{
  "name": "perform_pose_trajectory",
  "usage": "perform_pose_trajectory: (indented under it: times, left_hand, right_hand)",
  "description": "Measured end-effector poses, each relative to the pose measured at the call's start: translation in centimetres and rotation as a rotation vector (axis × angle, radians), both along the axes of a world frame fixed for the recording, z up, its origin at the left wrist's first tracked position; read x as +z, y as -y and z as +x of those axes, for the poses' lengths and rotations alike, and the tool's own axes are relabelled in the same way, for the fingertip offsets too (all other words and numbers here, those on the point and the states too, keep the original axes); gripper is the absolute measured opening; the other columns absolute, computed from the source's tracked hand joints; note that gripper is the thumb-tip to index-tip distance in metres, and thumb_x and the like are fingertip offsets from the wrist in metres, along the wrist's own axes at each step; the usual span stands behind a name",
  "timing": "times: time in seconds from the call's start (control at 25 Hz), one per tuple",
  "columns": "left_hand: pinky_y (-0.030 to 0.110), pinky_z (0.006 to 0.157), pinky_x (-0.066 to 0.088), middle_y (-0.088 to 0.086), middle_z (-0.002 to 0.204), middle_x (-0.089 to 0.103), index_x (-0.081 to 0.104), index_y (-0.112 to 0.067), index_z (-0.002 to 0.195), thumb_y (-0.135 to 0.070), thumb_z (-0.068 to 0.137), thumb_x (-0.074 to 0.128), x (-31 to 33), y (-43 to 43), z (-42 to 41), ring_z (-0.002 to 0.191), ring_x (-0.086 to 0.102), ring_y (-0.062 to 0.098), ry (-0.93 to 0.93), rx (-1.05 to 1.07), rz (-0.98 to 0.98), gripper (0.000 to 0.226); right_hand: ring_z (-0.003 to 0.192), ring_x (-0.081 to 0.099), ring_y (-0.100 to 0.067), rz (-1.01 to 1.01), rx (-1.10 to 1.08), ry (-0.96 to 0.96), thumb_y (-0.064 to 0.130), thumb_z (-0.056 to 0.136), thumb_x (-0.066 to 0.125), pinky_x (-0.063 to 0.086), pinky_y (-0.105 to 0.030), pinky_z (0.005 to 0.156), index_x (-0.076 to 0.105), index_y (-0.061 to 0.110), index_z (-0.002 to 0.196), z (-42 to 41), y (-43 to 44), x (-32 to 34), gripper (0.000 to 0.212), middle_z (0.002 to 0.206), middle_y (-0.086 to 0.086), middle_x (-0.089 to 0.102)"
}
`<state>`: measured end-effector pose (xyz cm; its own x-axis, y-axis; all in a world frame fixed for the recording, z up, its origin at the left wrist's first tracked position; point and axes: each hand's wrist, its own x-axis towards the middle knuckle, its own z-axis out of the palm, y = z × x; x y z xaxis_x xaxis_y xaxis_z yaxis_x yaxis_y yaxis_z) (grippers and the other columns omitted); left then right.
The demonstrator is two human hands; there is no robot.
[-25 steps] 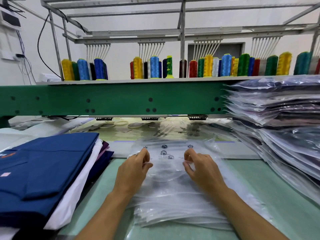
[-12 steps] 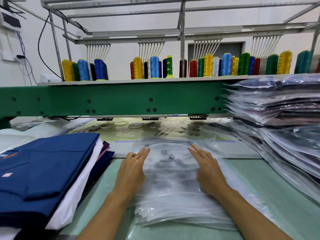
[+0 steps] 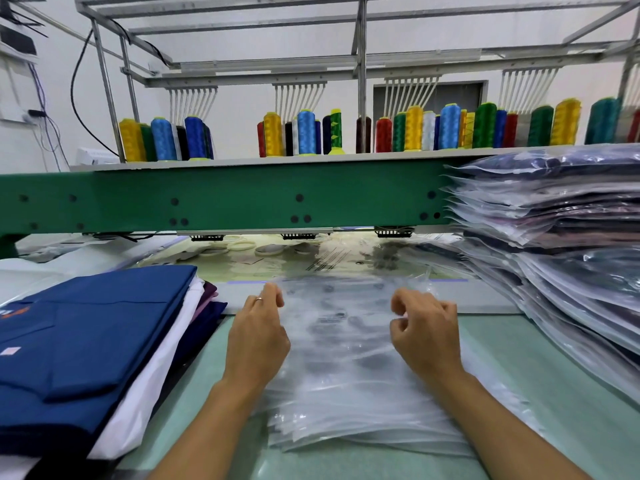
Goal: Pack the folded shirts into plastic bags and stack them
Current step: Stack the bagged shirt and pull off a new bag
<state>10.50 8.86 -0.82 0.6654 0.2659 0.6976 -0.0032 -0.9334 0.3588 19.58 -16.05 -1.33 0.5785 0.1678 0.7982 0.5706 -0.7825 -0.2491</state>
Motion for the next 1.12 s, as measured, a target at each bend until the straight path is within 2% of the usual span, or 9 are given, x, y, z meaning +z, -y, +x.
perform_pose_trajectory:
  times: [0.08,0.16,0.24,0.4,0.52,0.72,0.88,1.0,1.12]
  left_hand:
    - [0.033,0.079,0.047,-0.01,0.118,0.055,0.041,-0.035,0.123,-0.01,0.079,0.064,-0.8,-0.3,0.3,0.105,0.05,0.019,-0.245,-0.041,0.1,0.056]
    - [0.036,0.102,0.037,-0.019,0.148,0.042,0.04,-0.046,0.139,-0.035,0.09,0.058,-1.7,-0.4,0.7,0.127,0.038,0.017,-0.492,-0.133,0.12,0.053]
    - [0.042,0.111,0.026,-0.022,0.157,0.032,0.038,-0.051,0.142,-0.058,0.095,0.042,-2.6,-0.2,1.1,0.135,0.029,0.019,-0.634,-0.177,0.128,0.048]
    - [0.041,0.105,0.03,-0.02,0.147,0.04,0.045,-0.049,0.129,-0.084,0.078,0.033,-3.0,0.3,1.5,0.129,0.032,0.016,-0.65,-0.177,0.122,0.063]
    - [0.042,0.104,0.03,-0.016,0.143,0.041,0.045,-0.044,0.118,-0.092,0.072,0.036,-2.5,1.6,0.8,0.126,0.034,0.017,-0.675,-0.16,0.082,0.067]
    - [0.044,0.105,0.034,0.005,0.141,0.051,0.045,-0.025,0.138,-0.067,0.095,0.043,0.4,1.7,-0.5,0.133,0.036,0.026,-0.806,-0.203,-0.031,0.06]
    - [0.042,0.1,0.037,0.007,0.132,0.059,0.046,-0.017,0.133,-0.019,0.092,0.053,4.7,-2.4,-2.4,0.125,0.044,0.031,-0.592,0.112,0.291,0.042]
    - [0.045,0.103,0.033,0.008,0.137,0.053,0.043,-0.016,0.135,-0.032,0.092,0.056,7.6,-7.5,-4.7,0.13,0.04,0.032,-0.621,0.359,0.334,0.047]
    - [0.05,0.107,0.035,0.008,0.145,0.043,0.04,-0.017,0.14,-0.041,0.086,0.062,9.0,-12.9,-7.4,0.138,0.033,0.036,-0.867,0.484,0.141,0.063]
  right_hand:
    - [0.087,0.051,-0.015,-0.212,0.138,-0.256,0.031,0.08,0.061,0.036,-0.033,0.078,0.056,0.032,0.091,0.3,0.2,-0.7,0.012,0.085,0.015,0.05]
    - [0.095,0.048,-0.01,-0.349,0.257,-0.536,0.061,0.085,0.048,0.035,-0.032,0.081,0.058,0.037,0.097,0.5,0.1,-1.2,0.03,0.093,0.016,0.047]
    - [0.091,0.048,-0.005,-0.349,0.281,-0.569,0.072,0.087,0.037,0.036,-0.03,0.075,0.059,0.037,0.096,0.9,0.0,-1.6,0.043,0.093,0.014,0.048]
    - [0.085,0.055,-0.015,-0.368,0.184,-0.489,0.038,0.096,0.04,0.035,-0.029,0.062,0.052,0.032,0.089,1.3,-0.2,-2.0,0.015,0.089,0.011,0.055]
    - [0.086,0.054,-0.018,-0.428,0.07,-0.579,0.025,0.093,0.037,0.036,-0.034,0.064,0.049,0.029,0.09,1.2,-0.6,-1.8,0.013,0.094,0.007,0.057]
    - [0.114,0.051,-0.03,-0.634,-0.235,-0.446,0.024,0.09,0.044,0.038,-0.045,0.091,0.053,0.023,0.115,-0.1,-2.9,-0.9,0.026,0.119,-0.004,0.055]
    - [0.1,0.056,-0.021,-0.313,0.017,-0.408,0.024,0.087,0.053,0.046,-0.038,0.085,0.059,0.03,0.103,-2.4,-8.8,2.6,0.018,0.108,0.004,0.063]
    - [0.089,0.06,-0.017,-0.192,0.218,-0.498,0.024,0.086,0.056,0.052,-0.034,0.077,0.061,0.032,0.092,-4.6,-14.0,4.6,0.011,0.095,0.009,0.066]
    - [0.082,0.063,-0.014,-0.091,0.415,-0.619,0.02,0.085,0.056,0.052,-0.033,0.07,0.064,0.028,0.087,-7.1,-19.2,6.0,0.011,0.085,0.009,0.067]
